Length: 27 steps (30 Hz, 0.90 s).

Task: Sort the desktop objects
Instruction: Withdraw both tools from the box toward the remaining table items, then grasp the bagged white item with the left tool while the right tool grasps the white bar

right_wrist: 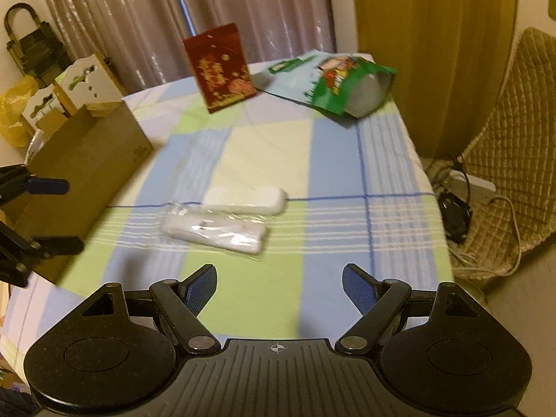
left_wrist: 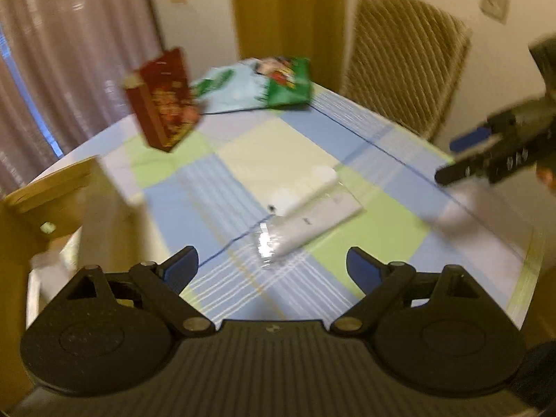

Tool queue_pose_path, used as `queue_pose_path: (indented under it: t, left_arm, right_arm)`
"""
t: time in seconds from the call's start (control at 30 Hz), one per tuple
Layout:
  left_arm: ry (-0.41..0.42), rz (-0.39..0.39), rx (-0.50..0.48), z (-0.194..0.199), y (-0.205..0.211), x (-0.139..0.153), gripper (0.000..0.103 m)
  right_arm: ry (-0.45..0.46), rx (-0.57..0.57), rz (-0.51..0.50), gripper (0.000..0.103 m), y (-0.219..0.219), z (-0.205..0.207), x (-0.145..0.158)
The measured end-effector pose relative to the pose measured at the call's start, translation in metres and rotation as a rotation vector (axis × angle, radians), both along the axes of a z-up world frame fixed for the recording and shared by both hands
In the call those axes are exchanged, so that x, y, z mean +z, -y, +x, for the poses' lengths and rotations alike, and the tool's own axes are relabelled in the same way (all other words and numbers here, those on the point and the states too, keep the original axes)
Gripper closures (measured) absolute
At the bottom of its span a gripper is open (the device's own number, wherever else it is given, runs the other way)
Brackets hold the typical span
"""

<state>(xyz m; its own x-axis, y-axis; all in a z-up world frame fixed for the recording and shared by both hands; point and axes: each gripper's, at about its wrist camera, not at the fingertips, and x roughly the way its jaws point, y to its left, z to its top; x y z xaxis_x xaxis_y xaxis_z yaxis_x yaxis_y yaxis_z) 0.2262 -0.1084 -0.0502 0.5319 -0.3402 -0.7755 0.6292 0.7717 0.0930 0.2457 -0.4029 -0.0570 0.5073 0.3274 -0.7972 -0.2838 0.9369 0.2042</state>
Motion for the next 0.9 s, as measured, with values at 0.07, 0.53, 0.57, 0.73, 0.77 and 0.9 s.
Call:
queue_pose_path:
  t: [0.07, 0.53, 0.57, 0.73, 0.77, 0.9]
  left_arm:
    - [0.0, 0.033, -0.059, 0.006, 0.016, -0.015, 0.013]
    - [-0.097, 0.185, -0.223, 0.092, 0.074, -0.112, 0.021]
    - [-0.114, 0.192, -0.221, 0.098, 0.074, -0.118, 0.025]
    - [-0.24, 0.113, -0.218, 0.108, 0.066, -0.122, 0.042]
    - [-0.252, 0.107, -0.235, 0.106, 0.066, -0.122, 0.046]
    - [-0.265, 0.109, -0.264, 0.095, 0.065, -0.123, 0.042]
  right_arm:
    - [-0.015, -0.016, -0.004, 0.021, 0.008, 0.002, -0.005]
    - [-0.112, -0.109, 0.002, 0.021, 0.046, 0.008, -0.033]
    - [-0.118, -0.113, 0.002, 0.021, 0.048, 0.009, -0.035]
    - [-0.139, -0.128, 0.006, 0.021, 0.055, 0.016, -0.041]
    - [-0.142, -0.127, 0.006, 0.021, 0.056, 0.018, -0.042]
    - [-0.148, -0.11, 0.01, 0.021, 0.053, 0.027, -0.045]
